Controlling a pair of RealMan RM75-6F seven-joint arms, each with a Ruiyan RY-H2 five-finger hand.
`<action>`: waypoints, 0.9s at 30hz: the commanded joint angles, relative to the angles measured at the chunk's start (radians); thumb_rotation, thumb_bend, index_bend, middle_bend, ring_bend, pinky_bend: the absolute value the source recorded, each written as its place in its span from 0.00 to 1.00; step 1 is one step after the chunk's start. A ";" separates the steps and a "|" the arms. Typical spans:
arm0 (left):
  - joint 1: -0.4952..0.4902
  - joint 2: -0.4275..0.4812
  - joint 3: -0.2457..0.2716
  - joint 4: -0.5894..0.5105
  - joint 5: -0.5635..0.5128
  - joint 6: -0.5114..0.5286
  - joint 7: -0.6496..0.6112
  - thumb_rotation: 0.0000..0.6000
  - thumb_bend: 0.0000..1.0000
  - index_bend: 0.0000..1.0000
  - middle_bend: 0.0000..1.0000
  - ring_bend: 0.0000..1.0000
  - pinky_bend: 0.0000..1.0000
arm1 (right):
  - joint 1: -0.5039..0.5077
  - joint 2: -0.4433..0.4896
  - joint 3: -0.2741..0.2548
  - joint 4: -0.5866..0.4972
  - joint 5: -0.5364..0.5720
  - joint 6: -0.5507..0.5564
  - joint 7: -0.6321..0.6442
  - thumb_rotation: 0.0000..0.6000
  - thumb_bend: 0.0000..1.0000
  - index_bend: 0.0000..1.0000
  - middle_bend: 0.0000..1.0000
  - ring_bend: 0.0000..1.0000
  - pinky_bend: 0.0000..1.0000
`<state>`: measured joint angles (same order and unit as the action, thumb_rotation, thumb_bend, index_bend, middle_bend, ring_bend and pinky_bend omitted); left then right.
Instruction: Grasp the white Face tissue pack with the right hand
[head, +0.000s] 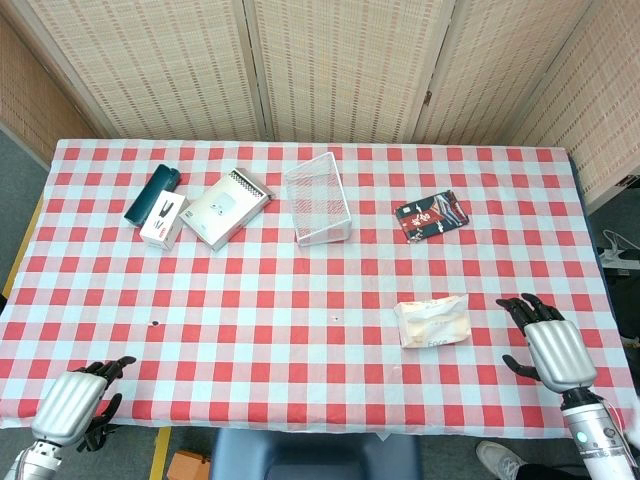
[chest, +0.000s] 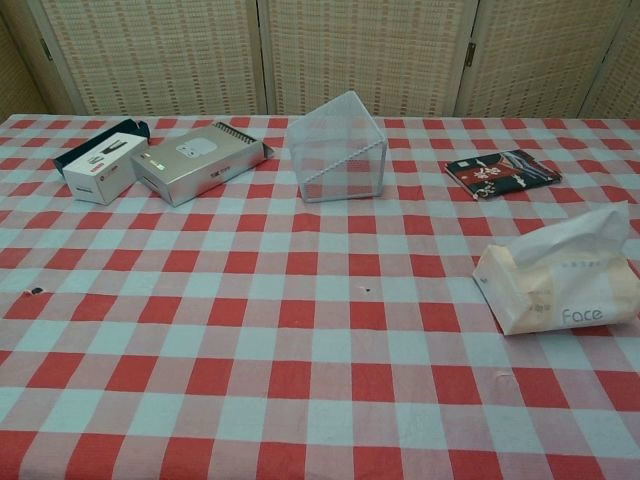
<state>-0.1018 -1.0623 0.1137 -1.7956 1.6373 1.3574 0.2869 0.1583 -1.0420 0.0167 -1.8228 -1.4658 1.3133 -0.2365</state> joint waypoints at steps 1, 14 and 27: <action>0.001 0.002 0.001 -0.002 0.003 0.002 0.000 1.00 0.48 0.24 0.40 0.40 0.60 | -0.001 -0.002 -0.002 0.004 -0.008 0.005 0.009 1.00 0.11 0.19 0.20 0.11 0.27; 0.003 0.006 0.000 -0.006 -0.002 0.004 -0.009 1.00 0.48 0.24 0.40 0.40 0.60 | 0.007 -0.099 0.030 0.132 -0.057 0.069 0.049 1.00 0.11 0.24 0.42 0.33 0.35; 0.001 0.008 -0.003 -0.004 0.001 0.006 -0.025 1.00 0.47 0.25 0.41 0.40 0.60 | 0.128 -0.277 0.084 0.352 0.077 -0.132 0.017 1.00 0.11 0.28 0.58 0.47 0.43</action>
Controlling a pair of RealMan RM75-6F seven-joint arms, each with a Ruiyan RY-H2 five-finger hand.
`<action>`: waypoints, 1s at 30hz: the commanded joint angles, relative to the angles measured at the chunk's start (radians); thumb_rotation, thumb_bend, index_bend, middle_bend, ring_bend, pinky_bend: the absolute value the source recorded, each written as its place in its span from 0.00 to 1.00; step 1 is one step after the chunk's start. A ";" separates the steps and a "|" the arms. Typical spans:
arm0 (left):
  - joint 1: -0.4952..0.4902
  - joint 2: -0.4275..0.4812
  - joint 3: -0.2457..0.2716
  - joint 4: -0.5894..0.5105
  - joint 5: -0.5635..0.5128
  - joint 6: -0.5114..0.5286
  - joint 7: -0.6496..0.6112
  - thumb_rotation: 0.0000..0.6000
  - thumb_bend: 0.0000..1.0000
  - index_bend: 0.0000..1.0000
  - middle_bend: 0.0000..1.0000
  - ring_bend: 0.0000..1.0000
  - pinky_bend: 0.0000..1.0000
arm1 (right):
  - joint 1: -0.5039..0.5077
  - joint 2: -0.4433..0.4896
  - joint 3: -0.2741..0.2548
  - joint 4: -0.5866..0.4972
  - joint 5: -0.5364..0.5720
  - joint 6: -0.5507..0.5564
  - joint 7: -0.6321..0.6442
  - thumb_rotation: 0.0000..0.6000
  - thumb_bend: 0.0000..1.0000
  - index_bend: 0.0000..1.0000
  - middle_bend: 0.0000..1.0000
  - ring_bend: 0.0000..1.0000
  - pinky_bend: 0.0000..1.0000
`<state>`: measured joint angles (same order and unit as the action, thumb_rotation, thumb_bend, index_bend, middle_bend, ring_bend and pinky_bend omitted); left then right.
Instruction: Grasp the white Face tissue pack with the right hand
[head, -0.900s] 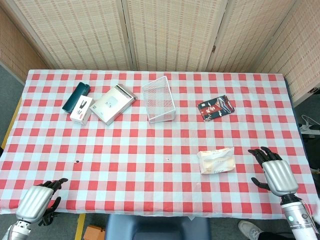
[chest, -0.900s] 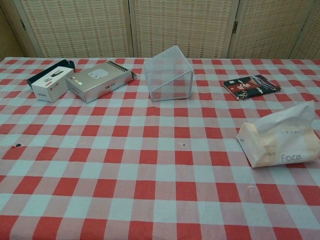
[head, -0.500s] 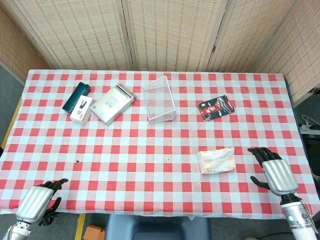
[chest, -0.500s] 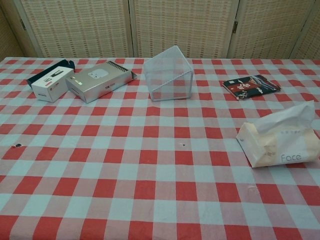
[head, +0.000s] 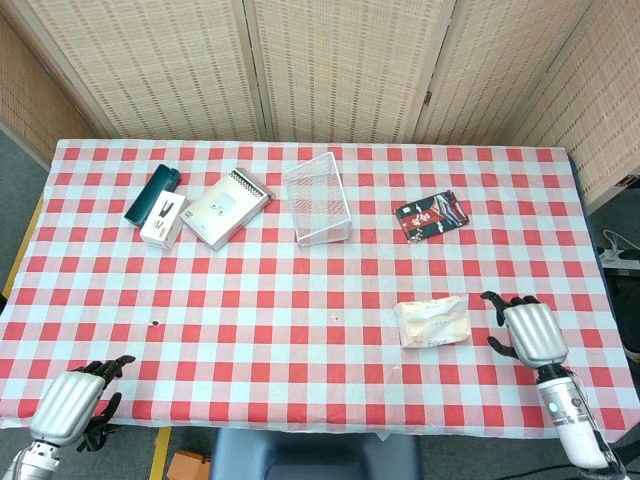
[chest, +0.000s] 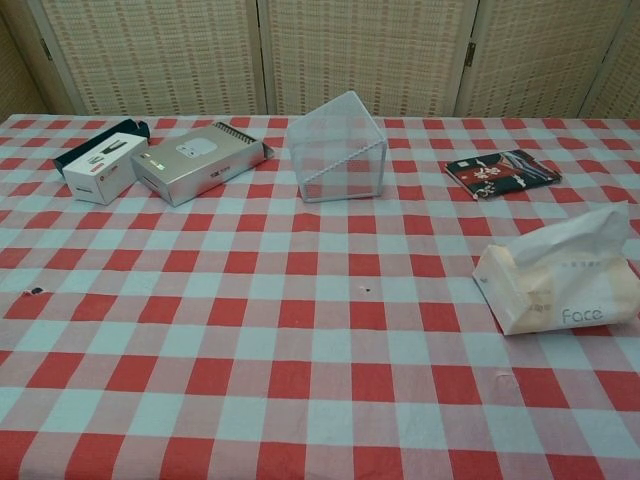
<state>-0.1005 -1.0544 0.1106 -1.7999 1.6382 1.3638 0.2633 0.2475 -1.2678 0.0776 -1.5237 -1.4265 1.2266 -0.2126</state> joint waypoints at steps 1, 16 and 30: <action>0.000 0.001 0.001 0.002 0.001 -0.001 -0.002 1.00 0.48 0.25 0.41 0.40 0.60 | 0.047 -0.066 0.029 0.065 0.044 -0.053 -0.001 1.00 0.11 0.28 0.59 0.47 0.43; -0.003 -0.001 0.004 0.003 0.009 -0.006 0.003 1.00 0.48 0.25 0.41 0.40 0.60 | 0.104 -0.166 0.023 0.135 -0.005 -0.060 0.078 1.00 0.11 0.31 0.66 0.55 0.52; -0.003 0.000 0.005 0.004 0.019 -0.001 -0.001 1.00 0.48 0.25 0.41 0.40 0.60 | 0.124 -0.202 0.019 0.146 -0.022 -0.039 0.080 1.00 0.33 0.57 0.71 0.61 0.59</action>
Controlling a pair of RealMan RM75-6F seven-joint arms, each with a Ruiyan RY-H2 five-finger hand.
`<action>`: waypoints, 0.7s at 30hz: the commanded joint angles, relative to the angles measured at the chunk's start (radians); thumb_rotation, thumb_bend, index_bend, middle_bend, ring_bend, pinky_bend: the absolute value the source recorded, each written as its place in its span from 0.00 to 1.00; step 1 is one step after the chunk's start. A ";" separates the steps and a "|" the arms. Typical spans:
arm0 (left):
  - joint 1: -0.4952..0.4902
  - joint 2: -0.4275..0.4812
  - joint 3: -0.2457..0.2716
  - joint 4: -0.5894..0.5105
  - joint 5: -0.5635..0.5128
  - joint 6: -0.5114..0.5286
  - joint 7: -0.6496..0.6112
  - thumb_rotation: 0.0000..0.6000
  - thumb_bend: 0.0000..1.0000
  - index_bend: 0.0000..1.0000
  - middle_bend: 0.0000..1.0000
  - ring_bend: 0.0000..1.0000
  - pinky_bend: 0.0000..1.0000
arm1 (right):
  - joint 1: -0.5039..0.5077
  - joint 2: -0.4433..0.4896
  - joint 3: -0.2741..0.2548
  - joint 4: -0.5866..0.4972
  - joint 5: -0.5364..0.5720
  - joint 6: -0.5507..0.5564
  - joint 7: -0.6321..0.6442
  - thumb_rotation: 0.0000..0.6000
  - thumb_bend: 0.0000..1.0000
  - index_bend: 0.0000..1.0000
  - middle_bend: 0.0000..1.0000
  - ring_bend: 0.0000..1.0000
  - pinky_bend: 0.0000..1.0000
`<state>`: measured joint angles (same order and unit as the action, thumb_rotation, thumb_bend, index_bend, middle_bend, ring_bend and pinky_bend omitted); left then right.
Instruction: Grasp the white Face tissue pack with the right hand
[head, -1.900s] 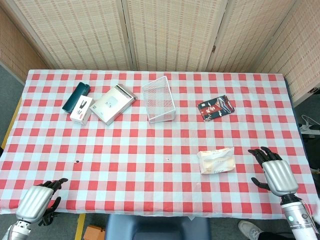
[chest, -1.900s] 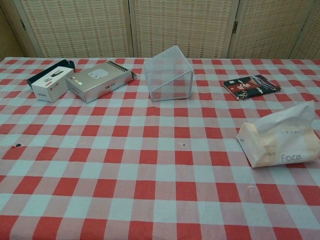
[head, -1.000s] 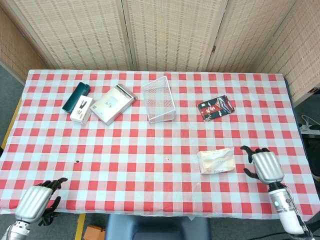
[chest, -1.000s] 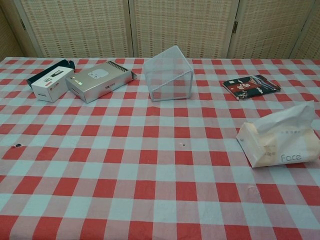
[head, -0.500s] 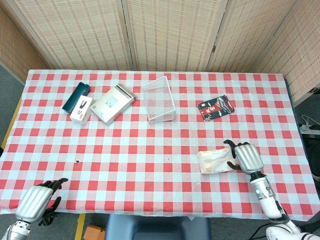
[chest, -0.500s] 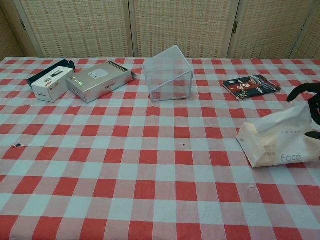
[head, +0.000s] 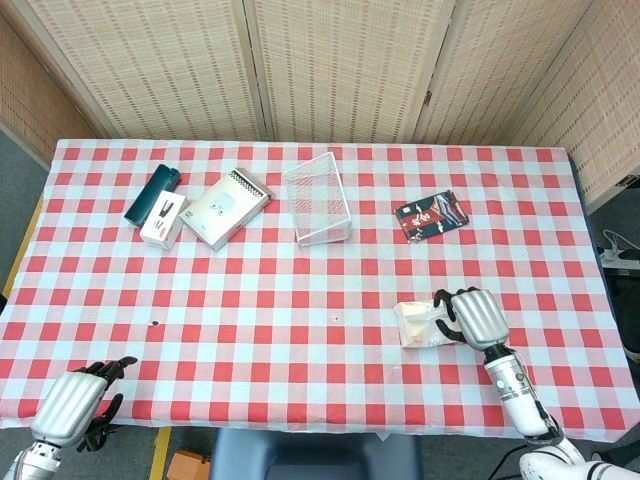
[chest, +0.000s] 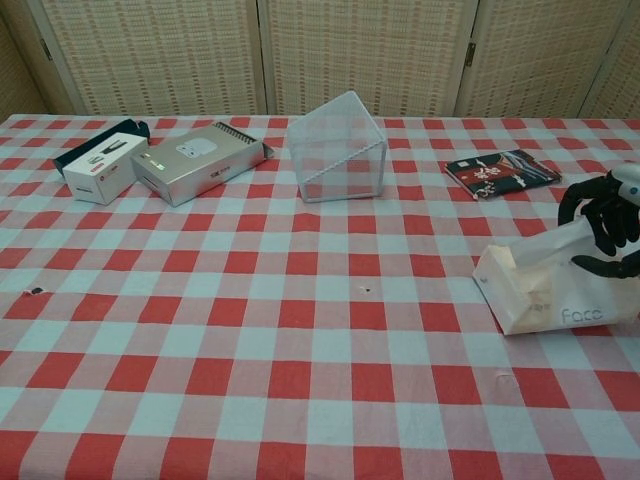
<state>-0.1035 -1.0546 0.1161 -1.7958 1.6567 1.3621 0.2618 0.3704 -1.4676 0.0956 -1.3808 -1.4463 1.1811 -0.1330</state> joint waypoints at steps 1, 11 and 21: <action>0.000 -0.001 0.000 0.000 0.000 0.000 0.001 1.00 0.48 0.25 0.41 0.40 0.60 | 0.001 -0.002 0.002 0.005 -0.003 0.011 0.000 1.00 0.36 0.59 0.71 0.61 0.59; 0.000 -0.003 0.001 -0.003 -0.002 -0.004 0.008 1.00 0.48 0.25 0.41 0.40 0.60 | 0.000 0.007 0.008 0.007 -0.005 0.040 0.000 1.00 0.54 0.73 0.73 0.63 0.62; -0.001 -0.002 0.001 -0.002 -0.001 -0.004 0.004 1.00 0.47 0.25 0.41 0.40 0.60 | 0.045 0.090 0.098 -0.139 0.032 0.046 -0.030 1.00 0.57 0.75 0.73 0.63 0.62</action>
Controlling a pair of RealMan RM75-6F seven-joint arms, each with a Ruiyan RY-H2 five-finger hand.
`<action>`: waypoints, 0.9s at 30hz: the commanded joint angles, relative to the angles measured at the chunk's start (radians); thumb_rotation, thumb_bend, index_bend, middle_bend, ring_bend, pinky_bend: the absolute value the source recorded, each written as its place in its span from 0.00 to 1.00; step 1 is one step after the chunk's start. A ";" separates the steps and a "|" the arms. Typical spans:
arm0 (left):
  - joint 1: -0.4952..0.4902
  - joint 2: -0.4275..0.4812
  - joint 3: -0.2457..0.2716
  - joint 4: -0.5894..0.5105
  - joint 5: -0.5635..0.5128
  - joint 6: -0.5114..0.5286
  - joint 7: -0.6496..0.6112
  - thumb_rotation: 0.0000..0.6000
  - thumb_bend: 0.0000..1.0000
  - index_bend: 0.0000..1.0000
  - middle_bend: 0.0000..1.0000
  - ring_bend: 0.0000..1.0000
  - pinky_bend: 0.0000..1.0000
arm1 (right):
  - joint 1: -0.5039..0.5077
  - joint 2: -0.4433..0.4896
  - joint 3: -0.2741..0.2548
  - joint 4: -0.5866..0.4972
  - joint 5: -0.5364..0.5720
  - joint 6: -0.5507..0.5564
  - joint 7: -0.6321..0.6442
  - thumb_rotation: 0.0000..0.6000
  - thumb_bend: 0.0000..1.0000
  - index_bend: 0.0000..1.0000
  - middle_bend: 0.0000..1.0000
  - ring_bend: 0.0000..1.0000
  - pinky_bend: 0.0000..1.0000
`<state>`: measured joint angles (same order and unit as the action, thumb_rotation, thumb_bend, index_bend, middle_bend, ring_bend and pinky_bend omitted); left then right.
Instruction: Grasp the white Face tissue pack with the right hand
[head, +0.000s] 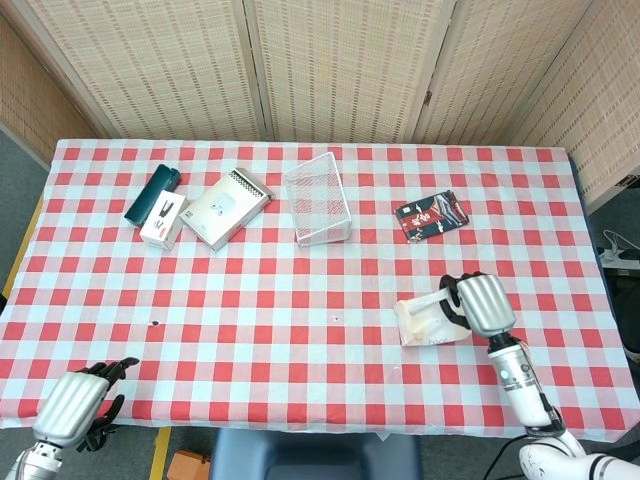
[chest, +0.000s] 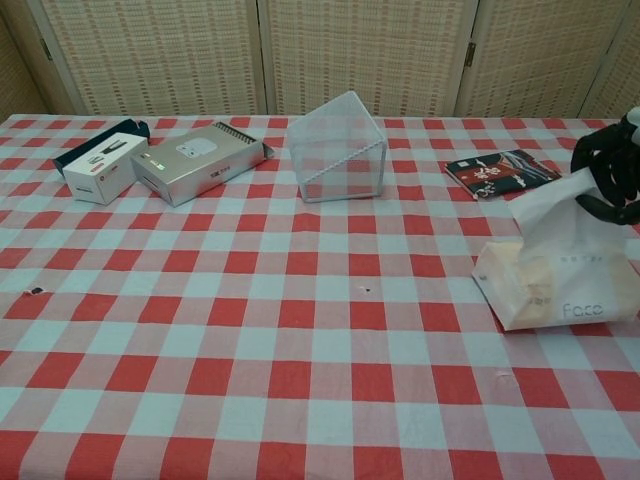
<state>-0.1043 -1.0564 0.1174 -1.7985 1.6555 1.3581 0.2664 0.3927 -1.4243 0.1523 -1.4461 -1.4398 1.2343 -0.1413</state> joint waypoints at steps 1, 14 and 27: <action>0.000 0.000 -0.001 0.000 -0.001 0.000 -0.001 1.00 0.48 0.25 0.41 0.40 0.60 | 0.033 0.071 0.060 -0.110 0.043 -0.018 -0.037 1.00 0.57 0.75 0.73 0.63 0.62; -0.003 -0.001 0.001 -0.003 -0.004 -0.010 0.004 1.00 0.48 0.25 0.41 0.40 0.60 | 0.224 0.181 0.272 -0.105 0.506 -0.197 -0.291 1.00 0.60 0.75 0.73 0.63 0.62; -0.003 0.000 -0.001 0.002 -0.011 -0.010 -0.006 1.00 0.48 0.25 0.41 0.40 0.60 | 0.307 0.092 0.245 0.225 0.555 -0.196 -0.325 1.00 0.60 0.75 0.73 0.63 0.62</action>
<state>-0.1072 -1.0567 0.1168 -1.7968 1.6446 1.3487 0.2609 0.6910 -1.3247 0.4010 -1.2299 -0.8864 1.0459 -0.4817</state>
